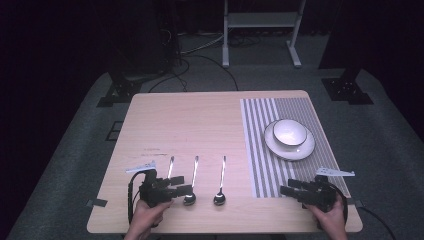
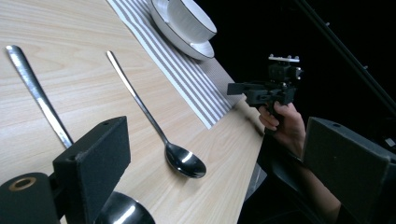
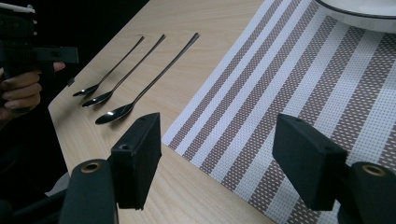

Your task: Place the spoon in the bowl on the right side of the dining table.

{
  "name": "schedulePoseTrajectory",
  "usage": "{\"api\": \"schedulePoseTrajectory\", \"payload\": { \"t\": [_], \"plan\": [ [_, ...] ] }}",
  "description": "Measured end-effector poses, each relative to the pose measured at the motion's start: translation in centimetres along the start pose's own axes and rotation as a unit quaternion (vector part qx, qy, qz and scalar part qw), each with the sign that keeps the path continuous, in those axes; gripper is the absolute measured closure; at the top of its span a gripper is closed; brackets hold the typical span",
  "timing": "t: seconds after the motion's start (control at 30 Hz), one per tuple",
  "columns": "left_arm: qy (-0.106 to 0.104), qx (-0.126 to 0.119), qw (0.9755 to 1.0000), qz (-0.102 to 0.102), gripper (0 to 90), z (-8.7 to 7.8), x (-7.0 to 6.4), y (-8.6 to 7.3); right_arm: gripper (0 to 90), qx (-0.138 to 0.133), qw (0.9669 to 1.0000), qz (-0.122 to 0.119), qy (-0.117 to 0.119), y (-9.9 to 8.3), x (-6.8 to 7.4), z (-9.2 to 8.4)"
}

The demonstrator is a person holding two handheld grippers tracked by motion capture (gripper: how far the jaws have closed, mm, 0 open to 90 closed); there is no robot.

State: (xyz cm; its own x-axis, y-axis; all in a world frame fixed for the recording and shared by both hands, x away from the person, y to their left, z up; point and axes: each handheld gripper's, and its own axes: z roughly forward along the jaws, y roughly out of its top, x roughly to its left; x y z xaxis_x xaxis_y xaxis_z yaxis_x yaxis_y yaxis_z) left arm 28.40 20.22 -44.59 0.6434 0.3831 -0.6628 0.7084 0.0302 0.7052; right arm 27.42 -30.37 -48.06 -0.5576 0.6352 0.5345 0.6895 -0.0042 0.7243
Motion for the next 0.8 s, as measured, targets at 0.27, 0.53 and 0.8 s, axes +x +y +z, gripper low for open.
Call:
{"api": "schedulePoseTrajectory", "payload": {
  "t": [0.27, 0.53, 0.8],
  "plan": [
    [-0.009, 0.005, 0.9999, 0.002, 6.7, 0.8, -0.4, 0.1, 31.4, 0.004, 1.0000, -0.002, 0.000, 0.0, 0.0, 0.2],
    [-0.016, 0.015, 0.9997, 0.006, 6.7, 1.9, -0.7, 0.0, 31.4, 0.004, 1.0000, -0.004, -0.001, -0.1, 0.1, 0.2],
    [-0.027, 0.029, 0.9992, 0.006, 6.8, 3.0, -1.1, -0.1, 31.2, 0.007, 1.0000, -0.003, 0.000, -0.1, 0.2, 0.3]
  ]
}}
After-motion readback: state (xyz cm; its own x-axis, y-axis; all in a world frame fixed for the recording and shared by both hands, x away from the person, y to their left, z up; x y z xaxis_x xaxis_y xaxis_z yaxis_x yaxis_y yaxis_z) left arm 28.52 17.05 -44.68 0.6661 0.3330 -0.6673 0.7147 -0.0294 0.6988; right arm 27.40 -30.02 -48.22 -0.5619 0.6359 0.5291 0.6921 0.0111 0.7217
